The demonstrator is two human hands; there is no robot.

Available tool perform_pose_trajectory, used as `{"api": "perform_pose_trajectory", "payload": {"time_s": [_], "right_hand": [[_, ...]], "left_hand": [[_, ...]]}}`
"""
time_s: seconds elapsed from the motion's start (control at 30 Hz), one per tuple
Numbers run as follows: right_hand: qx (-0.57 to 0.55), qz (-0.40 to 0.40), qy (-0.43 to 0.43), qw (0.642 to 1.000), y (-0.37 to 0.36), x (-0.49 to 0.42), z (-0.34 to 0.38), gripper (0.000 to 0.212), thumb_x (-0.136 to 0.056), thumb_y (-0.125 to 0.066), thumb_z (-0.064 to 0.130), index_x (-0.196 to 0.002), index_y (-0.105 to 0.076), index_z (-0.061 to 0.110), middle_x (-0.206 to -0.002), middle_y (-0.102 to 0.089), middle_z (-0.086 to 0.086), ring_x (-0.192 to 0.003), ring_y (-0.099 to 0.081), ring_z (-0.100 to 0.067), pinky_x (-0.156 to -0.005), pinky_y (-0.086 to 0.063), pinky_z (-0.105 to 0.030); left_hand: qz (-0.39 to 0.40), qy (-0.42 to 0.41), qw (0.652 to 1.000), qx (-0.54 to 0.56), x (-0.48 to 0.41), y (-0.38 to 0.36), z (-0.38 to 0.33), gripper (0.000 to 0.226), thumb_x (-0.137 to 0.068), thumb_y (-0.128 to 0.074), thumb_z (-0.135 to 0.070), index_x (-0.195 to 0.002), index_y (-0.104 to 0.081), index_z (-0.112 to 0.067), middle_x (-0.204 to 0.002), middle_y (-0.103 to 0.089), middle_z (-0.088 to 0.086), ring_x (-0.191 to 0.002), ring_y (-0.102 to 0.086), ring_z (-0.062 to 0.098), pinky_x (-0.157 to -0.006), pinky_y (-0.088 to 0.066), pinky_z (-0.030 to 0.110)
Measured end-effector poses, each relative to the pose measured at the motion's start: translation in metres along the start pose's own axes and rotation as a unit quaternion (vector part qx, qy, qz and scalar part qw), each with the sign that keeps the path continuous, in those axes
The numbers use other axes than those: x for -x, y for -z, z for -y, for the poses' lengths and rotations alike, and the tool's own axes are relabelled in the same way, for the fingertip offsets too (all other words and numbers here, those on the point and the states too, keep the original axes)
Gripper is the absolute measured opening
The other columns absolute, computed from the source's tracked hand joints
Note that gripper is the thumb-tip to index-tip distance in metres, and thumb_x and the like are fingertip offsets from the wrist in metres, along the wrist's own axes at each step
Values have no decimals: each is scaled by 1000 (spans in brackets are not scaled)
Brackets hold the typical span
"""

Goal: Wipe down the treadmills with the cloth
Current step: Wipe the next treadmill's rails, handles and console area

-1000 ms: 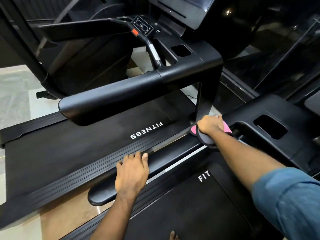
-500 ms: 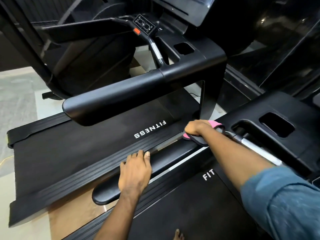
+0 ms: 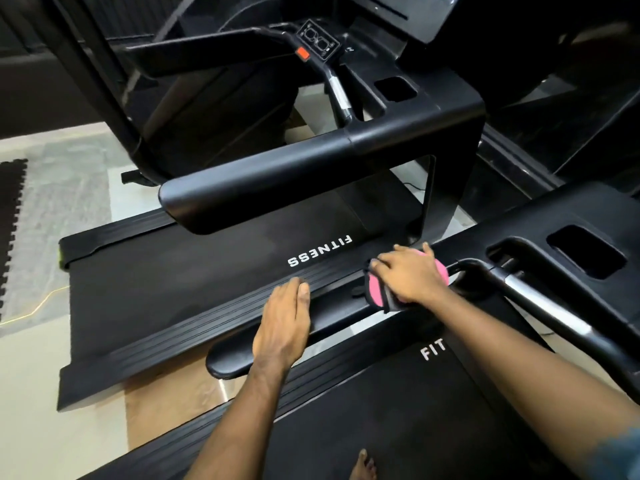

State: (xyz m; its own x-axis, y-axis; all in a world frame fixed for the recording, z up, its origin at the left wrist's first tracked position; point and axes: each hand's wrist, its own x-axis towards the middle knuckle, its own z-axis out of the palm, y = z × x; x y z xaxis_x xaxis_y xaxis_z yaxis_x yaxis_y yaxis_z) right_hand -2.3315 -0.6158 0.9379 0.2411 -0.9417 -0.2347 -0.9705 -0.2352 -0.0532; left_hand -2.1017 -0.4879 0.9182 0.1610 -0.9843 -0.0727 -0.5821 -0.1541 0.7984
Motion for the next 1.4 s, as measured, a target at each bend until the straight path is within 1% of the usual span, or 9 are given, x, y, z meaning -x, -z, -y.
{"api": "perform_pose_trajectory", "payload": {"time_s": [0.37,0.5,0.63,0.87,1.0,1.03,1.13,1.27,1.4], "right_hand": [[-1,115,75,991,-14,14,170,44,-95,-42,40,-129,-68,24,-137,-64,-8,-127,-59,-30,-103,-44,-39],[24,19,79,996,-35,50,234,40,-95,-41,37,-107,-74,17,-113,-73,-10,-112,-66,-29,-105,-35,-44],[-60,-190,-61,978,-64,82,278,35,-94,-44,38,-97,-76,23,-108,-75,1,-116,-62,-24,-117,-20,-53],[-404,-453,-301,735,-99,108,331,44,-106,-47,30,-149,-50,27,-169,-21,3,-157,-8,-16,-127,-6,-33],[-754,-436,-374,317,-103,104,369,35,-107,-41,40,-141,-47,31,-148,-50,13,-148,-36,-12,-110,-31,-7],[-776,-432,-374,266,-104,100,366,40,-106,-42,46,-141,-51,28,-145,-55,10,-146,-40,-13,-113,-34,-14],[-783,-432,-366,258,-110,75,313,52,-108,-41,43,-151,-47,14,-155,-48,-3,-147,-38,-17,-124,-25,-39],[-773,-423,-387,272,-114,59,251,51,-109,-39,42,-155,-42,19,-159,-42,3,-148,-35,-14,-125,-22,-36],[-776,-470,-300,296,-134,77,334,72,-97,-48,64,-157,-37,27,-159,-42,13,-147,-35,-4,-124,-25,-35]], "left_hand": [[-74,-29,995,53,13,104,62,48,-102,-25,-54,-109,-65,-30,-110,-67,-17,-111,-60,12,-102,-46,43],[16,-59,997,39,-13,123,76,51,-98,-23,-61,-106,-65,-33,-111,-68,-15,-112,-60,12,-102,-45,42],[137,-110,984,31,-43,134,89,59,-94,-23,-66,-105,-67,-27,-106,-69,-15,-107,-62,4,-101,-47,37],[304,-151,940,36,-51,125,88,43,-107,-31,-49,-101,-70,-32,-104,-72,-15,-104,-65,3,-94,-48,30],[337,-158,928,5,-58,107,97,58,-96,-29,-71,-106,-72,-34,-108,-74,-14,-107,-67,8,-101,-50,46],[336,-166,927,-8,-61,103,97,60,-96,-29,-71,-105,-73,-33,-106,-74,-14,-104,-68,8,-99,-51,47],[341,-185,922,-21,-67,100,88,50,-103,-33,-55,-101,-75,-30,-96,-76,-13,-90,-71,7,-93,-53,43],[385,-190,903,-16,-67,104,86,46,-105,-35,-46,-109,-75,-24,-102,-77,-11,-91,-73,8,-93,-52,38],[409,-193,891,-35,-75,107,87,49,-103,-36,-50,-116,-73,-20,-108,-75,-10,-97,-70,2,-95,-49,30]]}}
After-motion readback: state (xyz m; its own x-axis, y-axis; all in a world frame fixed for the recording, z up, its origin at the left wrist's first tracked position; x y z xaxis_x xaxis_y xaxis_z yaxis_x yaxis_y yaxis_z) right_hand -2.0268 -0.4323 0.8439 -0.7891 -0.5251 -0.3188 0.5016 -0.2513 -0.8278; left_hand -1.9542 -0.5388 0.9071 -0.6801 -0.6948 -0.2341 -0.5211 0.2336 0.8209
